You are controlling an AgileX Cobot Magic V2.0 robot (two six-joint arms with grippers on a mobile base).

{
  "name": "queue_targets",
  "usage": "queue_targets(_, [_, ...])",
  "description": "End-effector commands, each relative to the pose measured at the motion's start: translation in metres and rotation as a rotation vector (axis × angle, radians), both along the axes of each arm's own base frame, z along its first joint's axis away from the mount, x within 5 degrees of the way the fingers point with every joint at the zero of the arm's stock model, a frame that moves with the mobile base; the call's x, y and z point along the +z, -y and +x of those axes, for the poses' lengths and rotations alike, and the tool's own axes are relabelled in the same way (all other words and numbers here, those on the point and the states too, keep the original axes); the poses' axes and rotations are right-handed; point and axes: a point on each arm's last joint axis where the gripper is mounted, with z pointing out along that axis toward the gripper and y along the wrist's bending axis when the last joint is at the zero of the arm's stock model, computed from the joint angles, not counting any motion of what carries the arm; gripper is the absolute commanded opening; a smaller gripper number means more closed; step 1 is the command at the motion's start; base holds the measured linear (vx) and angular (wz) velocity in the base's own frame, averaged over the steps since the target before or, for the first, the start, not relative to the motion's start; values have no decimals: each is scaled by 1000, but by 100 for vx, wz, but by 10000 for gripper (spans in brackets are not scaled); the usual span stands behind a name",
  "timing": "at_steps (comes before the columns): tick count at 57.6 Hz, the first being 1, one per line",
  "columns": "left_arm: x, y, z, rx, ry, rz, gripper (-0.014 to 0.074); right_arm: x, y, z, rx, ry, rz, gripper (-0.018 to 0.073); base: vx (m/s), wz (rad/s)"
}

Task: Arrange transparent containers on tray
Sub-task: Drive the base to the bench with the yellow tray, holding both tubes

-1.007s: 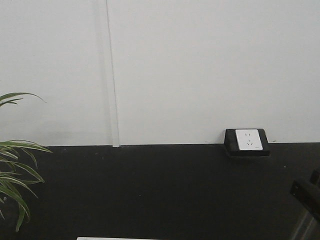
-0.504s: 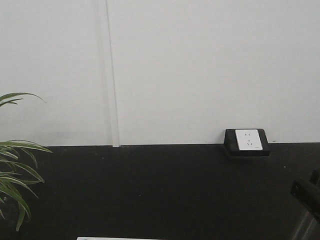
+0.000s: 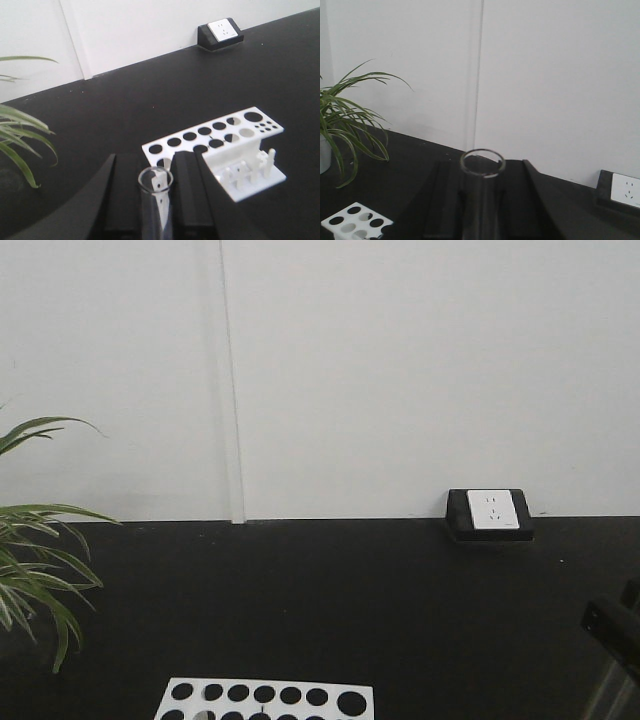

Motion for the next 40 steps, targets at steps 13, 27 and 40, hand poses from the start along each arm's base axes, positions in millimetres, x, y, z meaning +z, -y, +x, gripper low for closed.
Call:
queue_targets(13, [17, 0, 1, 4, 100, -50, -1, 10, -1, -2, 24, 36, 13, -13, -21, 3])
queue_targets(27, [17, 0, 1, 4, 100, -50, -1, 10, -1, -2, 23, 38, 7, -13, -27, -4])
queue_targets(40, [17, 0, 1, 4, 100, -50, -1, 10, -1, -2, 22, 43, -4, -13, -32, 3])
